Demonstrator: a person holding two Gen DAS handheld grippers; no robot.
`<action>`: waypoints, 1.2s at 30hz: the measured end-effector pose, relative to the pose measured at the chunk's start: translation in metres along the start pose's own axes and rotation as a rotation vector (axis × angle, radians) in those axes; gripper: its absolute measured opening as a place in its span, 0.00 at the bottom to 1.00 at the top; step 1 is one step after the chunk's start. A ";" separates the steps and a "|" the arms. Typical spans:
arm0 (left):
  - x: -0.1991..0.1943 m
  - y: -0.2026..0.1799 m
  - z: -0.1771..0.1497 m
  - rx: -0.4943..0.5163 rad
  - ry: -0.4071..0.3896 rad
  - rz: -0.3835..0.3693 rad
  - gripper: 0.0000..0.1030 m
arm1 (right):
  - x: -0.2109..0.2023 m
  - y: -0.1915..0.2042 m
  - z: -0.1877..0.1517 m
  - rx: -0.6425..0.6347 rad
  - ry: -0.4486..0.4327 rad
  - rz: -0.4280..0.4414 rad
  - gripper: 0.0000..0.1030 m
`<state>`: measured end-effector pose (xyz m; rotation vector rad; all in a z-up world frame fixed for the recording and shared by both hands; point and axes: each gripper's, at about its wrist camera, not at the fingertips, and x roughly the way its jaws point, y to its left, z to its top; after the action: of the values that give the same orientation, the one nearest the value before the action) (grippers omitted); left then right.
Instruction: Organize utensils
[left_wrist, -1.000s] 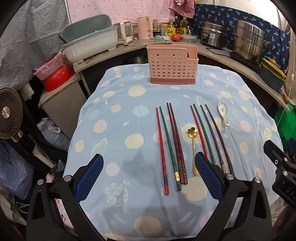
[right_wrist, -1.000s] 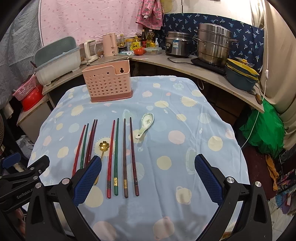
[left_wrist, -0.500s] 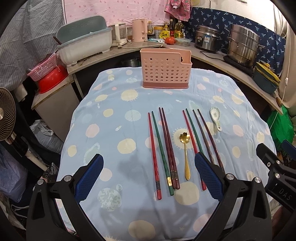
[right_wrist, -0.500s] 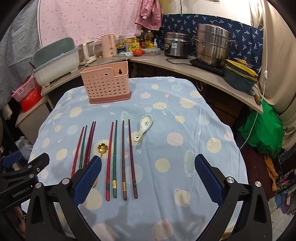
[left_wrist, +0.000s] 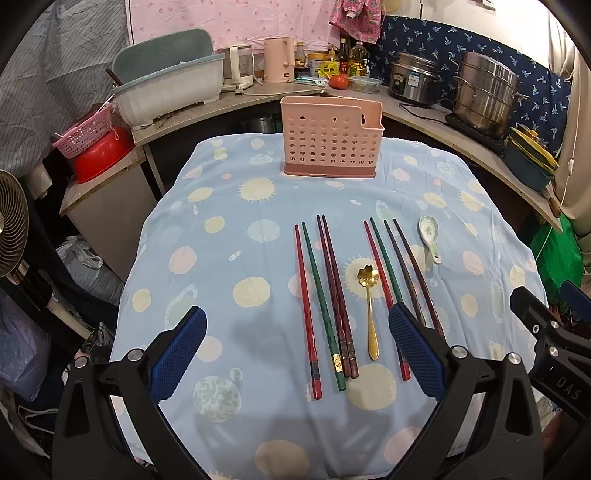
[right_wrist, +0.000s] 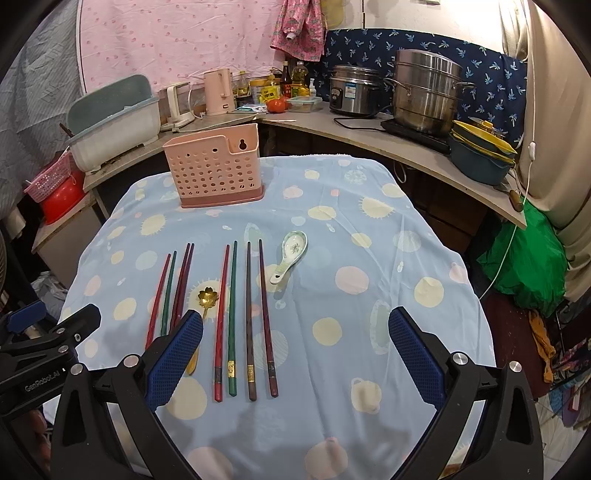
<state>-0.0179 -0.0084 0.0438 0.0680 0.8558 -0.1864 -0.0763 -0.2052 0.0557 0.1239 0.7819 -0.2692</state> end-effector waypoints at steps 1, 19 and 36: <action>0.000 0.000 0.000 0.000 0.000 0.000 0.92 | 0.000 0.000 0.000 0.001 0.000 0.001 0.93; 0.004 0.003 0.001 -0.006 0.004 0.010 0.92 | 0.001 0.002 0.002 0.000 0.001 0.005 0.93; 0.069 0.029 -0.010 -0.058 0.134 0.024 0.91 | 0.056 -0.014 0.004 0.025 0.071 -0.023 0.93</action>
<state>0.0243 0.0124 -0.0153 0.0366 0.9930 -0.1354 -0.0398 -0.2306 0.0180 0.1492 0.8515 -0.2978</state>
